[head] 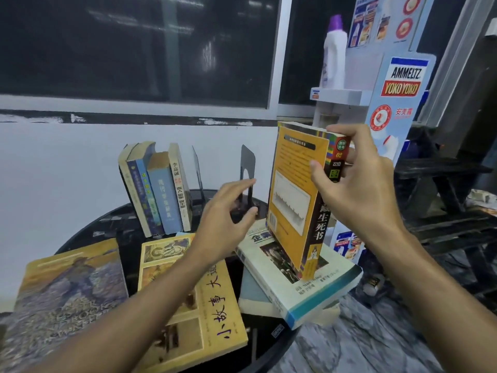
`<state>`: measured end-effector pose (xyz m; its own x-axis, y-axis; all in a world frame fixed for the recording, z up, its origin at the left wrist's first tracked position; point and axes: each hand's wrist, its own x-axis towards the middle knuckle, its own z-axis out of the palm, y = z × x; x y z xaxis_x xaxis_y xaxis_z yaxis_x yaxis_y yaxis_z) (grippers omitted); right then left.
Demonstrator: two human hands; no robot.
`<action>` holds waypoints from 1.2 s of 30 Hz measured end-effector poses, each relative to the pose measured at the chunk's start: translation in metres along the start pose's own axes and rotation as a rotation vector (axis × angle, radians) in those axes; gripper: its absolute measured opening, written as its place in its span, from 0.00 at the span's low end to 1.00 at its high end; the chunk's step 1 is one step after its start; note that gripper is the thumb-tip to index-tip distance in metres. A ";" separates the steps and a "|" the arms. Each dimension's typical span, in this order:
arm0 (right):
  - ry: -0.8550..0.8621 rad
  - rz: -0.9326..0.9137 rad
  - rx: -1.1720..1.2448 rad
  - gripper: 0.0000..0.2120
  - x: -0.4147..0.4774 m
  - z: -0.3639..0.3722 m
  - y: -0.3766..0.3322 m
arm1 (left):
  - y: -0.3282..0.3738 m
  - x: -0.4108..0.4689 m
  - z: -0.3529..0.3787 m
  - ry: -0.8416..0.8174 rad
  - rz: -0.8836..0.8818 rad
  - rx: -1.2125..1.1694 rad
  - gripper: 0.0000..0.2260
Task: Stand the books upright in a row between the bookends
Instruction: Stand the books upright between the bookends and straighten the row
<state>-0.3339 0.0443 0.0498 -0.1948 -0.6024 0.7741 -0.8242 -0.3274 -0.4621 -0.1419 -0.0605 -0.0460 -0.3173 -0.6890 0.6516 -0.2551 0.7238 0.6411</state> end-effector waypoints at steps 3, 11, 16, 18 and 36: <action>-0.033 -0.020 0.013 0.21 0.005 0.009 -0.014 | -0.023 0.018 -0.039 0.047 -0.042 0.211 0.23; -0.083 -0.038 0.112 0.21 0.015 0.043 -0.046 | -0.080 0.046 -0.120 0.017 -0.147 0.700 0.26; -0.103 -0.074 0.128 0.20 0.024 0.063 -0.064 | -0.089 0.051 -0.136 -0.008 -0.155 0.950 0.29; -0.118 -0.073 0.128 0.21 0.028 0.071 -0.070 | -0.089 0.054 -0.136 -0.011 -0.144 0.977 0.32; -0.243 -0.088 0.082 0.20 0.068 0.149 -0.090 | -0.103 0.074 -0.129 0.034 -0.252 0.763 0.21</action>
<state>-0.1937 -0.0757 0.0789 0.0170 -0.7231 0.6905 -0.7846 -0.4377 -0.4390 -0.0210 -0.1904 -0.0115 -0.1420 -0.8268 0.5444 -0.8729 0.3639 0.3251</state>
